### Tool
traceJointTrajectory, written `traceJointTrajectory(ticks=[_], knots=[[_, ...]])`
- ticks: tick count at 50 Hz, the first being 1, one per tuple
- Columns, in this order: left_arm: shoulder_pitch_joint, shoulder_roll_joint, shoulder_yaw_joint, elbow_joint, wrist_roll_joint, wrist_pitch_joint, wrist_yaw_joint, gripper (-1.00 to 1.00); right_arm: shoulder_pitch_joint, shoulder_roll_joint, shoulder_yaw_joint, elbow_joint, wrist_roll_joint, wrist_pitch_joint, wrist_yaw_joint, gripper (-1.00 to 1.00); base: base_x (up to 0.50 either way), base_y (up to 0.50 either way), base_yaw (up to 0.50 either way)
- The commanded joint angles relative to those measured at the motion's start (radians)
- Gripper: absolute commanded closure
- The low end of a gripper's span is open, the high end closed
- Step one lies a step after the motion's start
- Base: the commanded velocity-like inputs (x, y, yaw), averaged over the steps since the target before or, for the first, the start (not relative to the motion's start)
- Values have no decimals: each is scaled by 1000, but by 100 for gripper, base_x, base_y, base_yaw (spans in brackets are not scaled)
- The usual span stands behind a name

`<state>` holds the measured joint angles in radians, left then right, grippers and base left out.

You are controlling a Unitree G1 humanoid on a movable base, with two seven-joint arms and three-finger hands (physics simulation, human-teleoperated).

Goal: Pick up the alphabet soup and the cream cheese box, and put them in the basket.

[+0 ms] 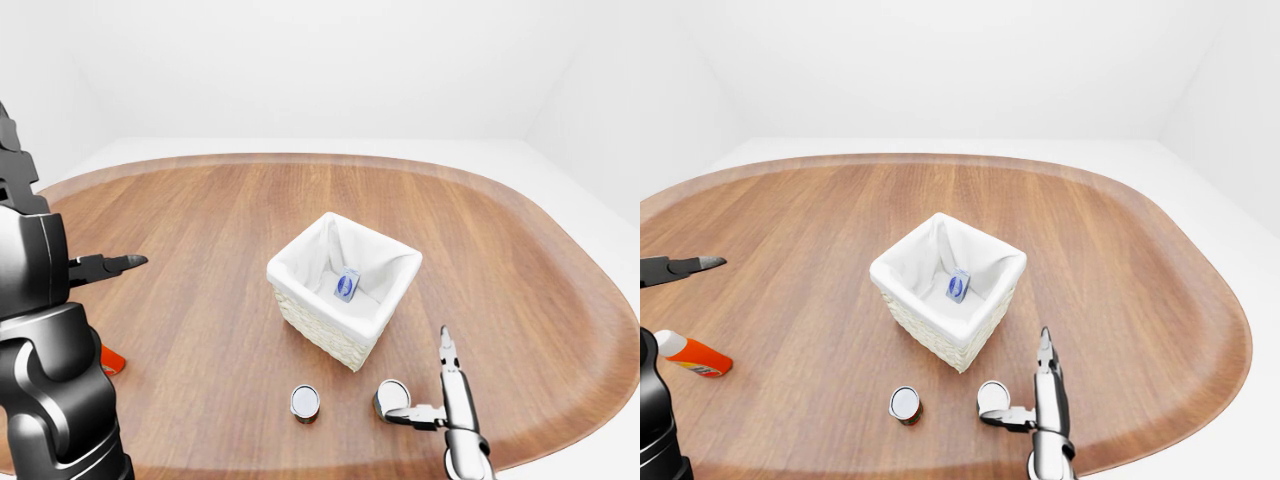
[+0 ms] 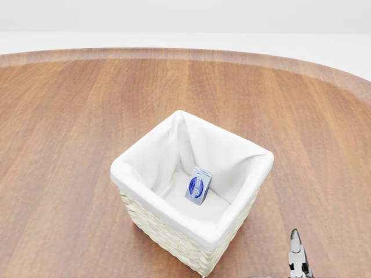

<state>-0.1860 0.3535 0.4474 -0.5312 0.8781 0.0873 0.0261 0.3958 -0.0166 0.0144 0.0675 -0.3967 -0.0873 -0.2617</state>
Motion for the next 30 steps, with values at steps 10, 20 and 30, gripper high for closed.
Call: traceJointTrajectory(ticks=[10,20,30], knots=[[-2,1,2,-14,0,0,-14,-100,39,-26,68,17,-67,0,11,-100,0,0,0],[-1,0,2,-14,-4,0,-15,-100,29,-37,94,64,-121,0,-26,-100,0,0,0],[2,-1,2,-16,-5,0,-14,-100,8,-42,119,112,-132,0,-32,-100,0,0,0]])
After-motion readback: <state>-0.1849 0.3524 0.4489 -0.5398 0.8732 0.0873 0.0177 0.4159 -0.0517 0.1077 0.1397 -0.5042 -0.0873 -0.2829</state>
